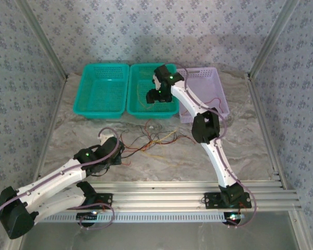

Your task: Untangle the cables

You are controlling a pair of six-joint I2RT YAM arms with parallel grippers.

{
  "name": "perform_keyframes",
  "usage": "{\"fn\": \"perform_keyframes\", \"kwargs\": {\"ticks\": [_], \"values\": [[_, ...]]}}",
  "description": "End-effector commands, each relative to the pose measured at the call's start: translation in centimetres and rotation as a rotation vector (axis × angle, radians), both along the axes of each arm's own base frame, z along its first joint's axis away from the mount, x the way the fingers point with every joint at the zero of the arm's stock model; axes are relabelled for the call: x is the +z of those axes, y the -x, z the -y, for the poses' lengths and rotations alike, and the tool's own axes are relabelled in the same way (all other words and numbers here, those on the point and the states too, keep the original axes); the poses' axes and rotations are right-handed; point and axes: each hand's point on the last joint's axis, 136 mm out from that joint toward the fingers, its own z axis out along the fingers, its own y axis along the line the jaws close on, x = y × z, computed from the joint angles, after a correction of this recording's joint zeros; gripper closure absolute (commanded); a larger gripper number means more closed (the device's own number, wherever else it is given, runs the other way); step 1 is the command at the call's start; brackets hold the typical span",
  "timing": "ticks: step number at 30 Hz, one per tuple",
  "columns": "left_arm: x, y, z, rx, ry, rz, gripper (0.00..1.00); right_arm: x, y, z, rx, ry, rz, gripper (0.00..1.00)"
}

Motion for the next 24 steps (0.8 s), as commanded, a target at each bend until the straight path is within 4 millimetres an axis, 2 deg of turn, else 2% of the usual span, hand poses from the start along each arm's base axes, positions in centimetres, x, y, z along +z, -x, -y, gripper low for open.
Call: {"fn": "perform_keyframes", "kwargs": {"ticks": [1,8,12,17,21,24], "values": [[0.0,-0.2,0.1,0.002,-0.010,0.012,1.00,3.7,1.8,0.7,0.051,0.028,0.029,0.25],[0.1,-0.3,0.0,0.000,-0.017,0.015,1.00,3.8,3.9,1.7,0.107,0.100,-0.008,0.22],[0.2,-0.3,0.0,-0.001,-0.022,0.017,1.00,5.1,5.0,1.4,0.146,0.113,0.012,0.20],[0.3,-0.4,0.1,-0.001,-0.016,0.020,1.00,9.3,6.3,0.7,0.166,0.090,0.100,0.20],[0.3,-0.5,0.3,0.000,-0.005,0.026,1.00,13.7,8.5,0.4,0.185,0.074,0.191,0.20],[0.4,-0.7,0.5,-0.003,0.008,0.037,1.00,17.2,10.3,0.9,0.183,0.052,0.276,0.20]]}}
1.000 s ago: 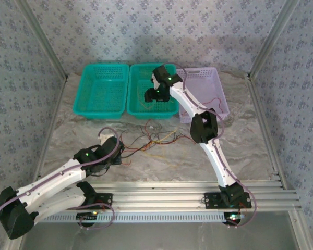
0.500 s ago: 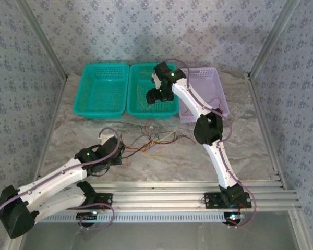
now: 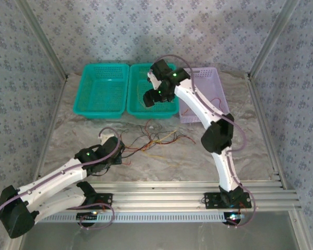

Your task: Untangle the cables

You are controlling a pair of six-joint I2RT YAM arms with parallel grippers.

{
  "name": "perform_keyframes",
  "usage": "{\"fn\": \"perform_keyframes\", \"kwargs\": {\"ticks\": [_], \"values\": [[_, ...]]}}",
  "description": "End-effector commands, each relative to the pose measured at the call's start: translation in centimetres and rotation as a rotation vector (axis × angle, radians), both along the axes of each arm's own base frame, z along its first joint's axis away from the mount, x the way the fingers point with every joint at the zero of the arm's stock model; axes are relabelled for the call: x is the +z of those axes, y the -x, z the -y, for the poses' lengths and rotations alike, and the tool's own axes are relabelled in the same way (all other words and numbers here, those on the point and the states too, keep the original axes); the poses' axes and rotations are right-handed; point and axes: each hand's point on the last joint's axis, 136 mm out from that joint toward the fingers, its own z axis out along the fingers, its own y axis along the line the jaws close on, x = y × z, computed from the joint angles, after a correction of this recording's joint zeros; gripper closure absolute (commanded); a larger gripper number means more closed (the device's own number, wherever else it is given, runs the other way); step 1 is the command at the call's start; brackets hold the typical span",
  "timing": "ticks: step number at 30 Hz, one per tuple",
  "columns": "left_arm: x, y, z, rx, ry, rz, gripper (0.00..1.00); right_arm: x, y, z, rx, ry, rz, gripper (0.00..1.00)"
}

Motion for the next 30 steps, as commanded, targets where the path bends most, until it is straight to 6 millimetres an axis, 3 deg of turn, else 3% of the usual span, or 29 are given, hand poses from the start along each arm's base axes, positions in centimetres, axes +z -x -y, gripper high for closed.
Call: {"fn": "perform_keyframes", "kwargs": {"ticks": [1,5,8,11,16,19,23,30], "values": [[0.5,-0.4,0.4,-0.006,0.012,0.033,1.00,6.3,2.4,1.1,0.016,-0.046,0.146,0.20],[0.8,-0.8,0.9,-0.011,0.039,0.050,1.00,8.4,6.5,2.0,0.018,-0.134,0.213,0.19],[1.0,-0.9,1.2,-0.016,0.059,0.064,1.00,6.9,10.2,2.3,0.052,-0.199,0.194,0.19],[1.1,-0.9,1.3,-0.023,0.066,0.068,1.00,3.3,13.6,2.8,0.064,-0.237,0.138,0.19],[1.4,-0.7,1.3,-0.026,0.086,0.076,1.00,-5.3,17.4,3.9,0.055,-0.186,0.020,0.20],[1.8,-0.6,1.3,-0.028,0.098,0.083,1.00,-8.4,17.9,4.7,0.041,-0.140,0.003,0.21],[2.1,-0.6,1.4,-0.026,0.110,0.088,1.00,-10.0,16.8,5.2,0.022,-0.085,0.045,0.21],[2.3,-0.4,1.2,-0.015,0.128,0.093,1.00,-13.8,16.1,3.4,0.058,-0.052,-0.018,0.28]]}}
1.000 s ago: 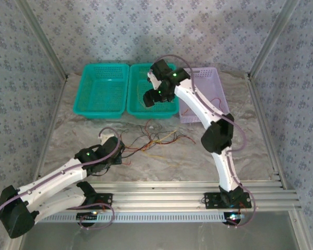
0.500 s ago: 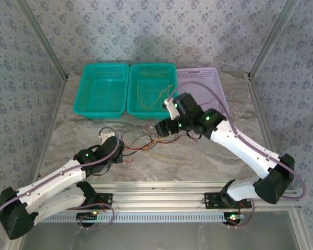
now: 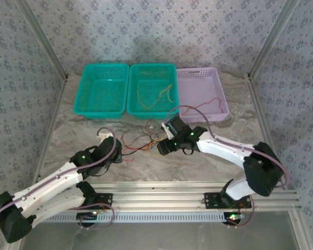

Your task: Untangle the cables

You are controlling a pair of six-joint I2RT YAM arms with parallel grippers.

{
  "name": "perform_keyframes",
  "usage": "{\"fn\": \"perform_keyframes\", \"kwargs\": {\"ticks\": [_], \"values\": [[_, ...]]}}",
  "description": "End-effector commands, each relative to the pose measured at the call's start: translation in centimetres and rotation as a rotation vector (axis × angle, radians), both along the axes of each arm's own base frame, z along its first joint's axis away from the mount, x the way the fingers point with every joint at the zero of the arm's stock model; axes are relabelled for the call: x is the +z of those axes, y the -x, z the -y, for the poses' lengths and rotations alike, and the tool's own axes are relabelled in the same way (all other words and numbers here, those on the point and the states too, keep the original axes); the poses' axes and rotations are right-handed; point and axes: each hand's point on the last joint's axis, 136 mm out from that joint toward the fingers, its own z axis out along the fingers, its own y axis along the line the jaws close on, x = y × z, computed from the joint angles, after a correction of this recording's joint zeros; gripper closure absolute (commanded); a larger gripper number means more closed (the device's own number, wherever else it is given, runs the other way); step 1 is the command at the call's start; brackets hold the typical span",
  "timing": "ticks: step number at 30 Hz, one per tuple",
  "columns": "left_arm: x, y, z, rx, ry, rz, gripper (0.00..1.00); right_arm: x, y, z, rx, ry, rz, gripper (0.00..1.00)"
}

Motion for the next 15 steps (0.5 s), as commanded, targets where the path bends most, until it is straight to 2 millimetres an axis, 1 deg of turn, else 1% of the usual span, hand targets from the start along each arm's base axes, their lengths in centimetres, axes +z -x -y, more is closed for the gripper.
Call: {"fn": "perform_keyframes", "kwargs": {"ticks": [1,4,7,8,11,13,15], "values": [[0.4,0.2,0.1,-0.002,0.025,0.010,1.00,-0.8,-0.8,-1.6,0.013,-0.020,0.000,0.29],[0.5,0.2,0.1,0.001,0.026,0.013,1.00,-1.6,-1.1,-2.1,0.010,-0.028,-0.007,0.32],[0.5,0.2,0.0,0.002,0.024,0.013,1.00,-2.0,-1.6,-2.4,0.004,-0.018,-0.002,0.40],[0.4,0.2,0.0,0.002,0.023,0.011,1.00,-2.0,-1.7,-2.4,0.002,-0.018,0.001,0.46],[0.4,0.2,-0.1,0.005,0.019,0.009,1.00,-2.0,-1.9,-2.4,0.000,-0.016,0.006,0.71],[0.3,0.3,-0.3,0.010,0.012,0.010,1.00,-1.7,-1.9,-2.0,-0.008,-0.006,0.015,0.85],[0.2,0.4,-0.5,0.015,0.010,0.011,1.00,-1.1,-1.9,-1.3,-0.018,0.002,0.037,0.93]]}}
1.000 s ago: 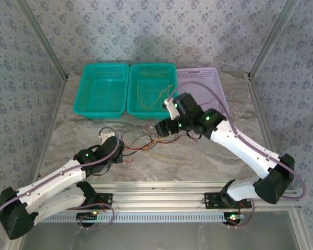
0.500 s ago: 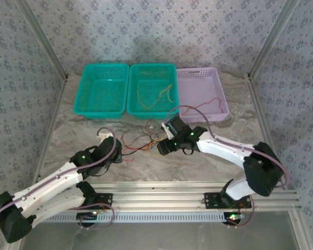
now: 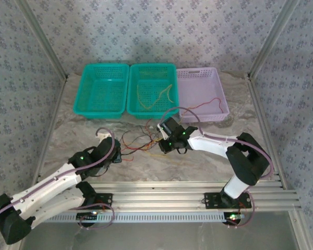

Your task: Untangle the cables

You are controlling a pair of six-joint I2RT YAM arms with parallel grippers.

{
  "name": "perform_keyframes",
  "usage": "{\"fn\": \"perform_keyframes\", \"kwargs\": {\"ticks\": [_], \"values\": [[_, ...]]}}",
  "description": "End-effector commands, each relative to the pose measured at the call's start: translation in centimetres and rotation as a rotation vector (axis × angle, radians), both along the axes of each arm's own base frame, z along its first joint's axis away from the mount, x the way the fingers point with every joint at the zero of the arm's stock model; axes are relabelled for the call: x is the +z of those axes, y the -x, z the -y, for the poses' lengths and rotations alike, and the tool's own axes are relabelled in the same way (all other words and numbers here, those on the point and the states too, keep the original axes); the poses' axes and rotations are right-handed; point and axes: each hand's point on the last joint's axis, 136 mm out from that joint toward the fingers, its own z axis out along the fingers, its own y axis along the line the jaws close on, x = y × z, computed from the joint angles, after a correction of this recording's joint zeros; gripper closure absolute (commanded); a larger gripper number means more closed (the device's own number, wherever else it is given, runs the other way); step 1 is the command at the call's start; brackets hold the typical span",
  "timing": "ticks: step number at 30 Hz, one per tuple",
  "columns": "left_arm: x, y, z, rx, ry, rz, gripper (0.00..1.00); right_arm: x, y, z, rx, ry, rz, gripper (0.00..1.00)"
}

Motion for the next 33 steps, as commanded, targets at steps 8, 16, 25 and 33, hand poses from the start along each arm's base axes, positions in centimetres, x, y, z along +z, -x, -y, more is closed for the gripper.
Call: {"fn": "perform_keyframes", "kwargs": {"ticks": [8,16,25,33], "values": [[-1.0,0.8,-2.1,0.039,-0.101,-0.036,1.00,8.8,-1.5,5.1,-0.123,-0.091,0.184,1.00],[-0.7,1.1,-3.8,0.071,-0.171,-0.052,1.00,16.8,-1.1,9.5,-0.212,-0.218,0.284,1.00],[-0.6,1.1,-4.2,0.085,-0.165,-0.059,1.00,23.2,-0.8,15.1,-0.368,-0.250,0.427,1.00],[0.1,0.5,-1.7,0.025,-0.036,-0.020,0.87,23.7,-1.3,13.6,-0.351,-0.388,0.385,1.00]]}}
